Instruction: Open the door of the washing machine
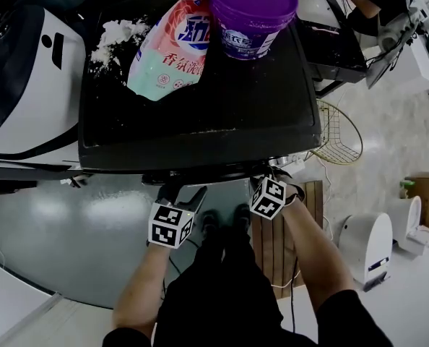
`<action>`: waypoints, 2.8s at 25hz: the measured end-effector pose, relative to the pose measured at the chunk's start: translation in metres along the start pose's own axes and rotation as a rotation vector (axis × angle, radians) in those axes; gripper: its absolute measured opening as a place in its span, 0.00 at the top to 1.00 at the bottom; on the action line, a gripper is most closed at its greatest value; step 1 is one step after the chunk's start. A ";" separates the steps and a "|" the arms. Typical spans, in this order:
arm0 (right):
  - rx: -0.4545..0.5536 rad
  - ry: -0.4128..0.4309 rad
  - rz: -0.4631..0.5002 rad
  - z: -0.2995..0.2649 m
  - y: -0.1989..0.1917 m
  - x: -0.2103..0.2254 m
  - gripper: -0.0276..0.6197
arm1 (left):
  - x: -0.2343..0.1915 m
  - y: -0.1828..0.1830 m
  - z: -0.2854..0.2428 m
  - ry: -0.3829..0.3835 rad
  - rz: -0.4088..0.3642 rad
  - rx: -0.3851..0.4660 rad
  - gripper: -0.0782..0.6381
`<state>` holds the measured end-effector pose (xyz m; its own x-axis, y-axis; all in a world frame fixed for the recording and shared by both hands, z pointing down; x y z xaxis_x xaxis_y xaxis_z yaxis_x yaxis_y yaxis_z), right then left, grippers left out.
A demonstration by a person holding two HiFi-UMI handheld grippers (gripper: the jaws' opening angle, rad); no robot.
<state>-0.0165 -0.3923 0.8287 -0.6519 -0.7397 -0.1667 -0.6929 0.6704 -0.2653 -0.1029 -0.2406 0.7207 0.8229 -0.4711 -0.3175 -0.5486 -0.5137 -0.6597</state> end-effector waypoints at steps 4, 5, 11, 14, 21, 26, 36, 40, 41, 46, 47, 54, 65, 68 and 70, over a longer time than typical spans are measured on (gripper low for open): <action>-0.041 0.038 0.031 0.002 -0.001 -0.003 0.80 | 0.002 -0.003 -0.001 0.007 -0.022 -0.015 0.53; -0.044 0.034 0.031 0.003 0.000 -0.002 0.81 | 0.002 -0.002 -0.001 0.014 -0.021 -0.010 0.53; -0.044 0.019 0.004 0.006 0.002 -0.002 0.80 | 0.008 -0.005 0.005 0.030 -0.025 -0.008 0.53; -0.042 0.056 0.029 0.004 0.001 -0.004 0.80 | 0.009 -0.018 0.009 0.016 -0.035 -0.038 0.53; -0.009 0.034 -0.027 0.007 0.004 -0.001 0.80 | 0.008 -0.033 0.025 0.011 0.007 -0.013 0.53; -0.003 0.041 -0.048 0.008 0.004 -0.001 0.80 | 0.011 -0.039 0.045 0.010 -0.003 0.009 0.53; -0.003 0.286 -0.064 0.009 -0.036 -0.113 0.79 | 0.013 -0.030 0.047 0.006 -0.015 0.025 0.53; -0.013 0.209 -0.176 0.009 -0.034 -0.130 0.79 | 0.024 -0.037 0.056 -0.010 -0.027 0.008 0.53; -0.020 0.192 -0.202 0.009 -0.033 -0.134 0.79 | 0.026 -0.038 0.059 -0.008 -0.019 0.009 0.53; 0.056 0.165 -0.441 0.018 -0.027 -0.140 0.75 | 0.038 -0.041 0.075 0.004 0.004 0.010 0.54; 0.079 0.166 -0.492 0.022 -0.026 -0.139 0.73 | 0.043 -0.043 0.078 0.006 0.005 0.008 0.54; 0.214 0.154 -0.614 0.071 -0.021 -0.137 0.69 | 0.078 -0.047 0.109 0.023 0.034 0.048 0.55; 0.348 0.140 -0.612 0.135 -0.033 -0.147 0.74 | 0.115 -0.026 0.152 0.082 0.020 0.113 0.57; 0.379 0.135 -0.651 0.149 -0.044 -0.155 0.76 | 0.127 -0.022 0.160 0.087 -0.004 0.119 0.57; 0.410 0.133 -0.663 0.161 -0.048 -0.159 0.77 | 0.131 -0.020 0.167 0.096 -0.011 0.131 0.57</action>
<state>0.1699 -0.3158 0.7151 -0.1919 -0.9473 0.2566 -0.7979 -0.0017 -0.6028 0.0403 -0.1727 0.5785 0.8072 -0.5359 -0.2473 -0.5107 -0.4240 -0.7480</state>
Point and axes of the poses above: the fingertips, and each gripper's own axes: z backward along the fingers, x to its right, y out of its top, the point moved 1 cm from there along z, backward along the fingers, and after that the axes turned 4 degrees about z, right-handed, at the moved point
